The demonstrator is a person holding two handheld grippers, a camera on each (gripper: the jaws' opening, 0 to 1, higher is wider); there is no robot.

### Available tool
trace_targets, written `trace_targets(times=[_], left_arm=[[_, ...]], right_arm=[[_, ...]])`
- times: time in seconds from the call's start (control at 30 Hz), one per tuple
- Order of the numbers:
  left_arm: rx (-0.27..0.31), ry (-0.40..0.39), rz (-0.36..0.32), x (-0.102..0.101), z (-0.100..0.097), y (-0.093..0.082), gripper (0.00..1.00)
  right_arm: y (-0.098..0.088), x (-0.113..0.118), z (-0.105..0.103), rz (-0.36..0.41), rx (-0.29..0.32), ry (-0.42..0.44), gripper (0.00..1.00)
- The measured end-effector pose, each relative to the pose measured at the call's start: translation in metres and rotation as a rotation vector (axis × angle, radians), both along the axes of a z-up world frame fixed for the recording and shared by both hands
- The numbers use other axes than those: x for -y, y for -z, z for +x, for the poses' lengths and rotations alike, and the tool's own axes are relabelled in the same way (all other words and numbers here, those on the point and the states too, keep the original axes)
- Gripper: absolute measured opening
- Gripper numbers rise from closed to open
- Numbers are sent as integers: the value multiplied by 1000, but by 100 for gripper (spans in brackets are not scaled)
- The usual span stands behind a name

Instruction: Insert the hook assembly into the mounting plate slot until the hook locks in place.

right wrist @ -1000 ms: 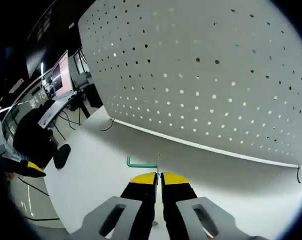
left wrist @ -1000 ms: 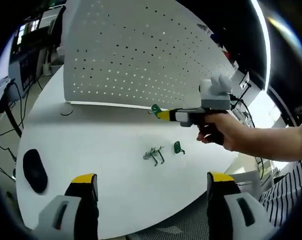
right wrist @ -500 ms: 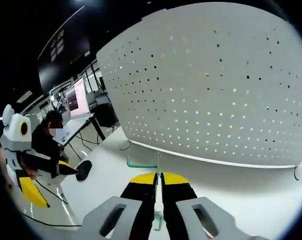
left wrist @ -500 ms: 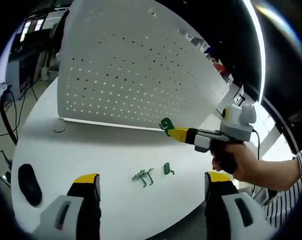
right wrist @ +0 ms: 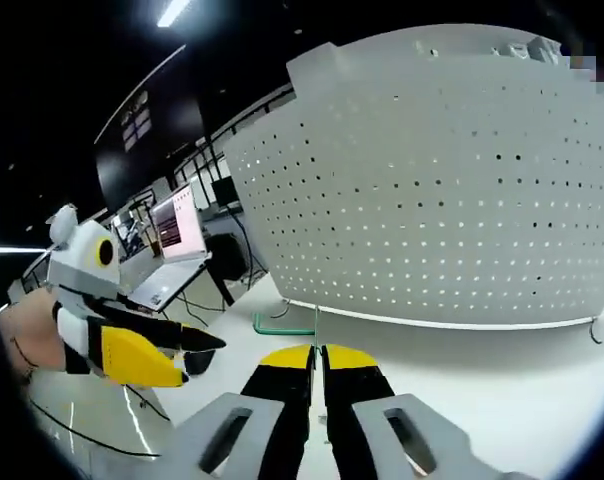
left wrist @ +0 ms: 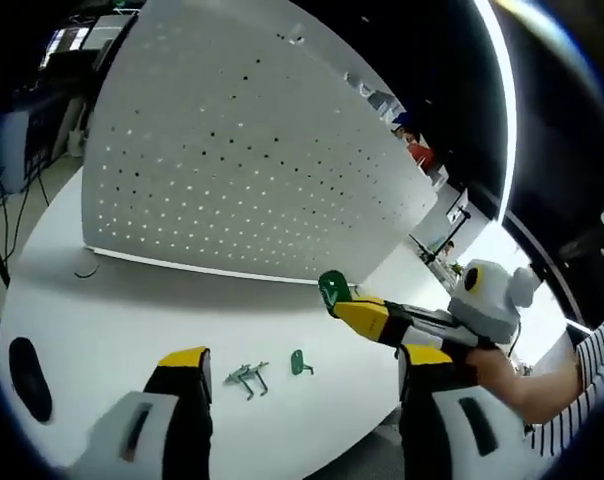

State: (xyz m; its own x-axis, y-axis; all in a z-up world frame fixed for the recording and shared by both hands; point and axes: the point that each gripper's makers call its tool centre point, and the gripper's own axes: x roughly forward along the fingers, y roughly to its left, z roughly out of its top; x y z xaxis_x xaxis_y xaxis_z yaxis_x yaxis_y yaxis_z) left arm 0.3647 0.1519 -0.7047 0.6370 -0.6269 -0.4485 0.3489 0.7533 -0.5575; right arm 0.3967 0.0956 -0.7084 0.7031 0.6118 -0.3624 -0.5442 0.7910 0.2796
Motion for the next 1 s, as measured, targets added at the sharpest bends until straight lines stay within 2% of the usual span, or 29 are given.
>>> trace_targets(times=[0.27, 0.5, 0.77, 1.0], left_arm=[[12, 20, -82, 16, 3, -11, 62], [26, 26, -179, 30, 6, -26, 48], [35, 34, -222, 35, 7, -33, 31], [24, 41, -259, 40, 5, -35, 23]], right_arm=[[-14, 1, -14, 49, 36, 3, 0], [-21, -2, -22, 79, 56, 5, 0], [-29, -5, -28, 102, 79, 6, 0], [-33, -6, -30, 107, 95, 5, 0]])
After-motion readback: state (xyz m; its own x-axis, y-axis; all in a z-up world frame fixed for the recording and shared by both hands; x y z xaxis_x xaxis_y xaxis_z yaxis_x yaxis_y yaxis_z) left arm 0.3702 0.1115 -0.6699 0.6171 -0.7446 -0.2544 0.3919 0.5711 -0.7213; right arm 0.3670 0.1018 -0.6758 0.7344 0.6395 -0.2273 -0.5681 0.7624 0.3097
